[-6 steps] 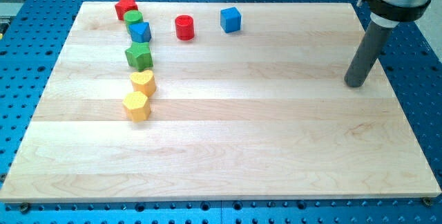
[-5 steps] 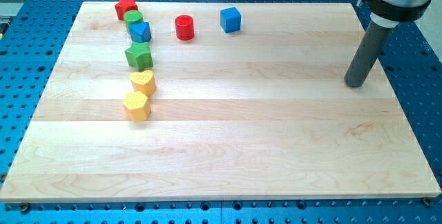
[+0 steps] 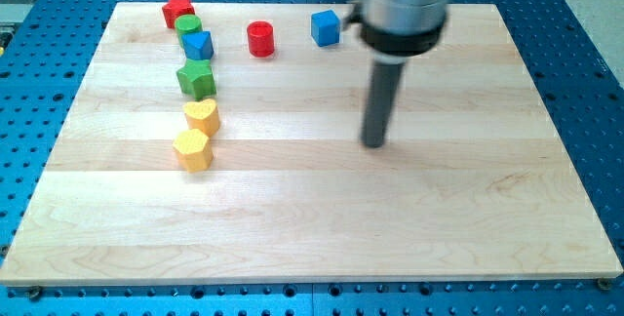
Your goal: Keep arm at bottom left to hexagon
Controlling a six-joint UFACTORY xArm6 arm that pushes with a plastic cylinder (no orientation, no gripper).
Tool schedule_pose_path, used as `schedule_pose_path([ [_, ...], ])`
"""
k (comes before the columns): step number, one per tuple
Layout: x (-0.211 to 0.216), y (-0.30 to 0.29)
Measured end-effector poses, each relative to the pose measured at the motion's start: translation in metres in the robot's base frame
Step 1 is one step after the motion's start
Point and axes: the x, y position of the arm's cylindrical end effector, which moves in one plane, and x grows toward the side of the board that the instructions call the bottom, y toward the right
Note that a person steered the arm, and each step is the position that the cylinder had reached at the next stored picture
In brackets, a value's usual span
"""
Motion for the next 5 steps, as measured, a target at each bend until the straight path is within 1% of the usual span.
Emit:
schedule_pose_path([
  [1, 0.011, -0.054],
  [2, 0.015, -0.08],
  [3, 0.017, -0.083],
  [4, 0.058, -0.139],
  [5, 0.063, -0.241],
])
